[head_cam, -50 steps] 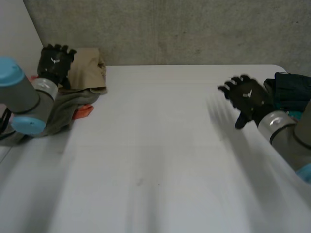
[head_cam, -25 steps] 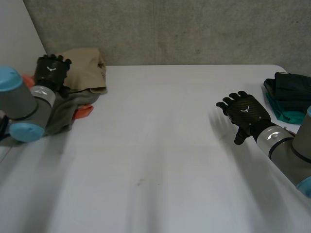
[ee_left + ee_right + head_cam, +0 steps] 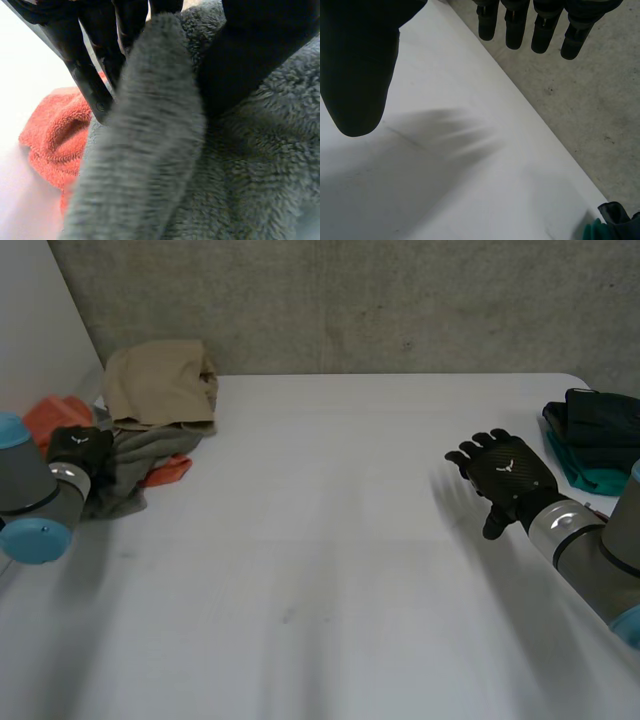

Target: Fold the laundry.

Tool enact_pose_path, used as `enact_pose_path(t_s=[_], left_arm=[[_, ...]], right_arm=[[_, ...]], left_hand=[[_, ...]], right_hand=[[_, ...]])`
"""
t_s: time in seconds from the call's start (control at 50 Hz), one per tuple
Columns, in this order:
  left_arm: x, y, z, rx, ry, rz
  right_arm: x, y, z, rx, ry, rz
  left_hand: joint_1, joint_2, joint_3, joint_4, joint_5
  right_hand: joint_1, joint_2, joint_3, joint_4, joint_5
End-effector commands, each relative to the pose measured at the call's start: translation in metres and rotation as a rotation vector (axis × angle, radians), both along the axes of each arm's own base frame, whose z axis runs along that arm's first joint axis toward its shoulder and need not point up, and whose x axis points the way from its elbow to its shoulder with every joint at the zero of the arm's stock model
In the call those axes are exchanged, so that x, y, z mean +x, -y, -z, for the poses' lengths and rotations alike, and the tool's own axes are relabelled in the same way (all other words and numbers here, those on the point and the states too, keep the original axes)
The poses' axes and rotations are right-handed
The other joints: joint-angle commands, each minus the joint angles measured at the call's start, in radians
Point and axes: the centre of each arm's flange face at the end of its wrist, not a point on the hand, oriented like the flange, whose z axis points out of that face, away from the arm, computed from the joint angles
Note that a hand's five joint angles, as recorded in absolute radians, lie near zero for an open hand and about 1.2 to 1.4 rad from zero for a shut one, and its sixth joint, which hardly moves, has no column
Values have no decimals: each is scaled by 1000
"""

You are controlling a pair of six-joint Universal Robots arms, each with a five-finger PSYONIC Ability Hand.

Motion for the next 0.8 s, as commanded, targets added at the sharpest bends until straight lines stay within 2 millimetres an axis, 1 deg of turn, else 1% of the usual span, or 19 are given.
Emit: enact_pose_path(t_s=[0.02,0.06,0.08,0.14,0.16,0.2,0.22,0.24,0.26,0.3,0.4,0.46,0.52,0.54,0.6,0.62,0.7,0.74,0.8], left_arm=[[-36,-14,-64,-133,-23,70],[-50,-27,-89,-179,-30,104],[-63,-42,-114,-224,-38,139],[-84,-68,-146,-282,-64,199],[-101,-91,-174,-334,-110,248],[-114,-113,-196,-373,-160,295],[-123,-138,-219,-412,-224,342],[-124,-138,-219,-412,-225,343],[-133,-166,-243,-451,-306,400],[-137,-188,-264,-484,-390,444],[-146,-209,-278,-503,-478,500],[-157,-215,-268,-467,-482,528],[-175,-212,-222,-329,-452,547],[-186,-213,-191,-240,-431,560],[-202,-224,-144,-98,-389,586],[-210,-234,-117,-13,-364,605],[-218,-250,-69,134,-309,619],[-220,-253,-48,190,-285,617],[-221,-251,-45,196,-286,612]], right_arm=[[-1,2,-13,-37,8,8],[-2,3,-26,-72,19,17],[-2,3,-29,-80,22,17],[-4,3,-45,-122,36,26],[-5,4,-48,-129,41,31],[-8,5,-60,-152,65,52],[-8,4,-64,-157,80,58],[-8,4,-67,-161,89,61],[-10,5,-73,-164,117,71],[-10,5,-77,-164,142,76],[-11,4,-82,-153,190,84],[-15,5,-80,-142,190,94],[-17,5,-79,-129,187,103],[-18,5,-78,-126,186,106],[-23,8,-79,-124,185,120],[-24,9,-79,-122,184,124],[-26,8,-79,-88,177,129],[-26,5,-79,-55,173,128],[-25,1,-76,-16,165,125]], left_hand=[[384,221,221,211,255],[384,221,221,211,255],[384,221,221,211,255],[384,221,221,211,255],[384,221,221,211,255],[384,221,221,211,255],[384,221,221,211,255],[384,221,221,211,255],[384,221,221,211,255],[384,221,221,211,255],[384,221,221,211,255],[384,221,221,211,255],[384,221,221,211,255],[384,221,221,211,255],[384,221,221,211,255],[384,221,221,211,255],[384,221,221,211,255],[384,221,221,211,255],[253,90,90,80,124]], right_hand=[[-49,-35,-38,-36,-43],[-49,-35,-38,-36,-43],[-49,-35,-38,-36,-43],[-49,-35,-38,-36,-43],[-49,-35,-38,-36,-43],[-49,-35,-38,-36,-43],[-49,-35,-38,-36,-43],[-49,-35,-38,-36,-43],[-49,-35,-38,-36,-43],[-49,-35,-38,-36,-43],[-49,-35,-38,-36,-43],[-49,-35,-38,-36,-43],[-49,-35,-38,-36,-43],[-49,-35,-38,-36,-43],[-49,-35,-38,-36,-43],[-49,-35,-38,-36,-43],[-49,-35,-38,-36,-43],[-49,-35,-38,-36,-43],[-49,-35,-38,-36,-43]])
